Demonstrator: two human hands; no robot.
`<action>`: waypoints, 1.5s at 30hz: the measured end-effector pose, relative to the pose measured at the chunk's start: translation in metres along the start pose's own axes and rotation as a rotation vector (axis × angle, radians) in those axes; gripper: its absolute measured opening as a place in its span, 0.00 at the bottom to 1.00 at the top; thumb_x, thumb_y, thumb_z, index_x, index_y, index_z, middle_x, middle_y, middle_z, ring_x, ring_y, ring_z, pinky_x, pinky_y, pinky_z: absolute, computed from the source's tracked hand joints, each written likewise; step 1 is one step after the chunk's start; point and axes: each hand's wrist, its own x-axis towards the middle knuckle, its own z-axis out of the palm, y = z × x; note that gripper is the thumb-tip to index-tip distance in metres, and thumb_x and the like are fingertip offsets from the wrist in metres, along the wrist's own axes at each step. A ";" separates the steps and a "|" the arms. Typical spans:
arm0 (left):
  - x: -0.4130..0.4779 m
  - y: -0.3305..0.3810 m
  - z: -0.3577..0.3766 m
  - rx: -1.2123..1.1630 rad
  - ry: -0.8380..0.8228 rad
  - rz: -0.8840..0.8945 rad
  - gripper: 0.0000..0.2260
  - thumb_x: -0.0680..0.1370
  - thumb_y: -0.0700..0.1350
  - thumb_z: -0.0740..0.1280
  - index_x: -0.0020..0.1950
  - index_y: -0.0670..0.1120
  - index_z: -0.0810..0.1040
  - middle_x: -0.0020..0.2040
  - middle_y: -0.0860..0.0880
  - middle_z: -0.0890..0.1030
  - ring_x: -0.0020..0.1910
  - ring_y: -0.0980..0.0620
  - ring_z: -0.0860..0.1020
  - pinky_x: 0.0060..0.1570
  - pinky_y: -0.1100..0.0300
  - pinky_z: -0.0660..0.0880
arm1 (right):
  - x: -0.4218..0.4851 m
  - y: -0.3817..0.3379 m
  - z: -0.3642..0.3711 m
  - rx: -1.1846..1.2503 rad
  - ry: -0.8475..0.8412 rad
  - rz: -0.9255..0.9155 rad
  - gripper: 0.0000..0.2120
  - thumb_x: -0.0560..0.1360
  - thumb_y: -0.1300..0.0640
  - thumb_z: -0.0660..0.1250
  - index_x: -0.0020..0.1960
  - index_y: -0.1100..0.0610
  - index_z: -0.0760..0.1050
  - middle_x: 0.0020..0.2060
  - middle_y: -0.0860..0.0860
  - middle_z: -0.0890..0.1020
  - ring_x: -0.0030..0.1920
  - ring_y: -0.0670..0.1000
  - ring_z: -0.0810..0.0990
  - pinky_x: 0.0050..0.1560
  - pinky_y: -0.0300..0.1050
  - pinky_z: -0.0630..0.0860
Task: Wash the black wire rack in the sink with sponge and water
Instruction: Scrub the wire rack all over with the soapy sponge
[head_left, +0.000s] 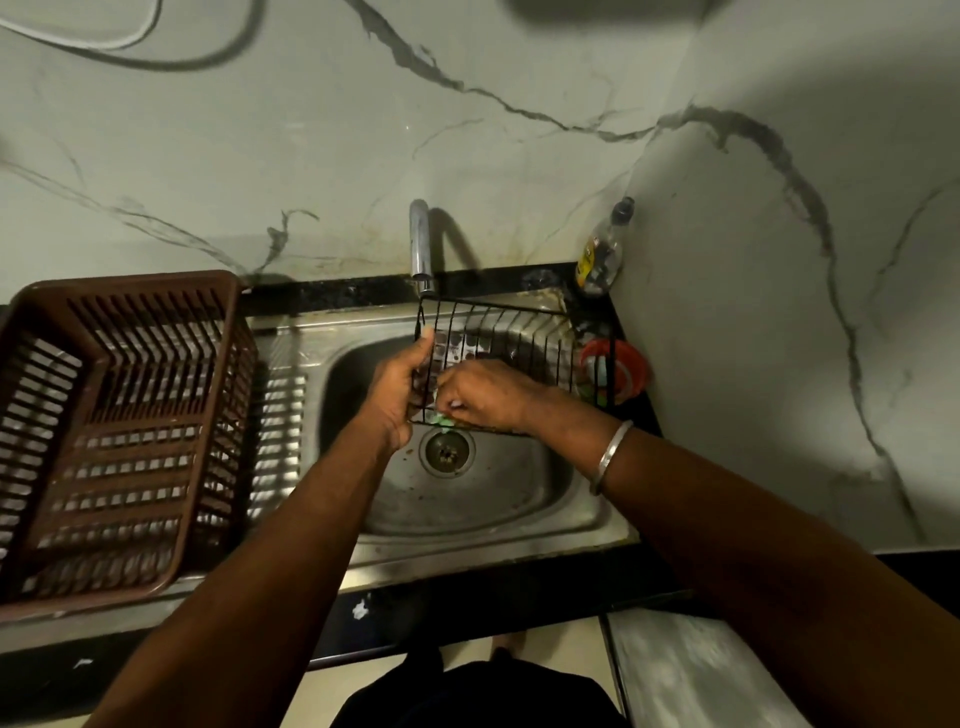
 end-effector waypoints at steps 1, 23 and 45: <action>0.000 0.001 0.001 0.002 -0.010 0.014 0.33 0.70 0.72 0.75 0.60 0.45 0.86 0.58 0.41 0.87 0.62 0.39 0.84 0.67 0.43 0.76 | -0.001 0.002 -0.001 0.012 0.014 0.020 0.06 0.77 0.60 0.73 0.42 0.52 0.81 0.41 0.43 0.79 0.43 0.45 0.79 0.45 0.39 0.73; -0.011 -0.005 -0.004 0.033 0.024 0.004 0.18 0.83 0.61 0.67 0.48 0.47 0.82 0.36 0.49 0.85 0.34 0.50 0.83 0.36 0.64 0.80 | -0.004 -0.007 0.019 0.129 0.417 0.377 0.05 0.80 0.61 0.71 0.55 0.57 0.82 0.53 0.51 0.79 0.54 0.51 0.80 0.54 0.46 0.79; -0.026 -0.017 -0.009 -0.259 -0.137 -0.051 0.26 0.76 0.39 0.70 0.74 0.45 0.74 0.58 0.43 0.84 0.55 0.46 0.84 0.49 0.47 0.83 | 0.022 -0.028 0.023 0.038 0.476 0.323 0.09 0.75 0.64 0.75 0.54 0.56 0.85 0.50 0.51 0.81 0.53 0.51 0.78 0.52 0.46 0.80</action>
